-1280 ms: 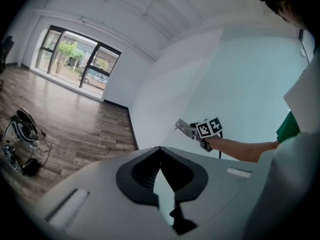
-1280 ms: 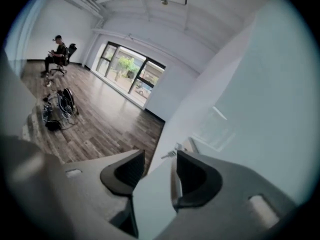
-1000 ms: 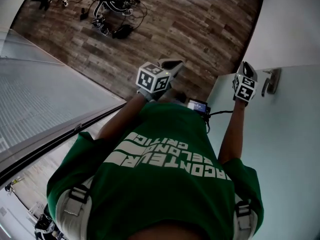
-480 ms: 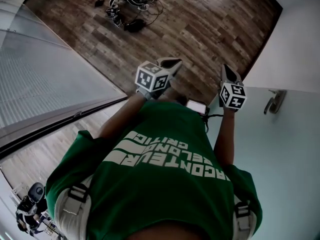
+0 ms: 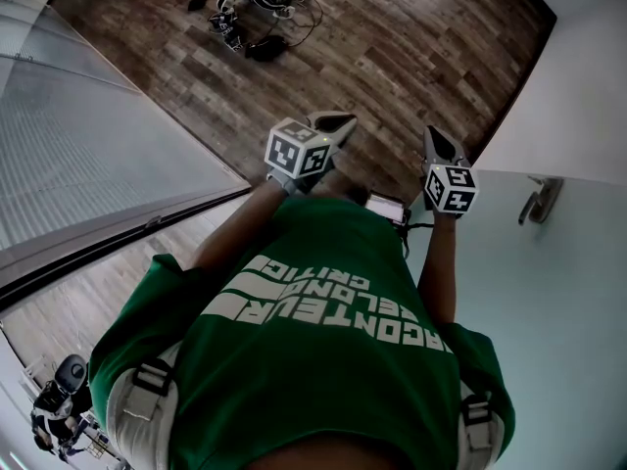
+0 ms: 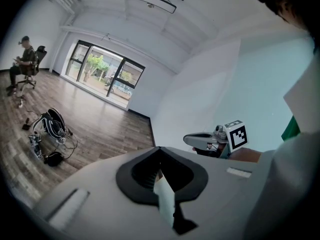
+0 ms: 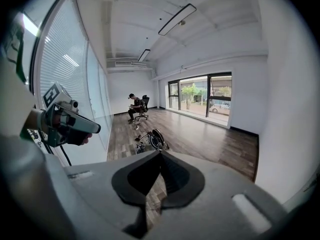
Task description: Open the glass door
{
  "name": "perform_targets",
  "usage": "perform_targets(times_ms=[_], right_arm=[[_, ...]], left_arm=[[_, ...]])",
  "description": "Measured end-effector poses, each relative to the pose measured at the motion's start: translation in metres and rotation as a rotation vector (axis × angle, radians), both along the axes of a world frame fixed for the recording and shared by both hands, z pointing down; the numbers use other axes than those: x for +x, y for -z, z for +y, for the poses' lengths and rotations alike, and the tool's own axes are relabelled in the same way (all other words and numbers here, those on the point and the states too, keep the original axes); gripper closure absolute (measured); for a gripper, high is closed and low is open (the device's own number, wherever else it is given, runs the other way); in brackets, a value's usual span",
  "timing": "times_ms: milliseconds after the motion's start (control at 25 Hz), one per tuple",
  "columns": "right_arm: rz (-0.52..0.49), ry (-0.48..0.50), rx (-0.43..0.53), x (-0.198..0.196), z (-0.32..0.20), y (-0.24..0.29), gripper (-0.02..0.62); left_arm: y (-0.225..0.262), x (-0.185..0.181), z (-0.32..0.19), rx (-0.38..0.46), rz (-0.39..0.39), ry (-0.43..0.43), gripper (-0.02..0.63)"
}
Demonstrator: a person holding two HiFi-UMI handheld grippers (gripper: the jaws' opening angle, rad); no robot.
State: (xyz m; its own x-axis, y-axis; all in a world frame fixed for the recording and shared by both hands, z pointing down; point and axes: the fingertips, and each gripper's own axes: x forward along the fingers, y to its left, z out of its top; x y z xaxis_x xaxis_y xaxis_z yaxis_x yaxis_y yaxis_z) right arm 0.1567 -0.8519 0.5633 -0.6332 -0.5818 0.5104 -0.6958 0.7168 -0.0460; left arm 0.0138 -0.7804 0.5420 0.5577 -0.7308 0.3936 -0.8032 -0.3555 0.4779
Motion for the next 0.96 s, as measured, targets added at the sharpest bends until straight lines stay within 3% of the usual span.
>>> perform_targets(times_ms=[960], right_arm=[[0.006, 0.015, -0.009, 0.0010, 0.0022, -0.0009, 0.603]], left_arm=[[0.0007, 0.0024, 0.0002, -0.004, 0.001, -0.008, 0.591]])
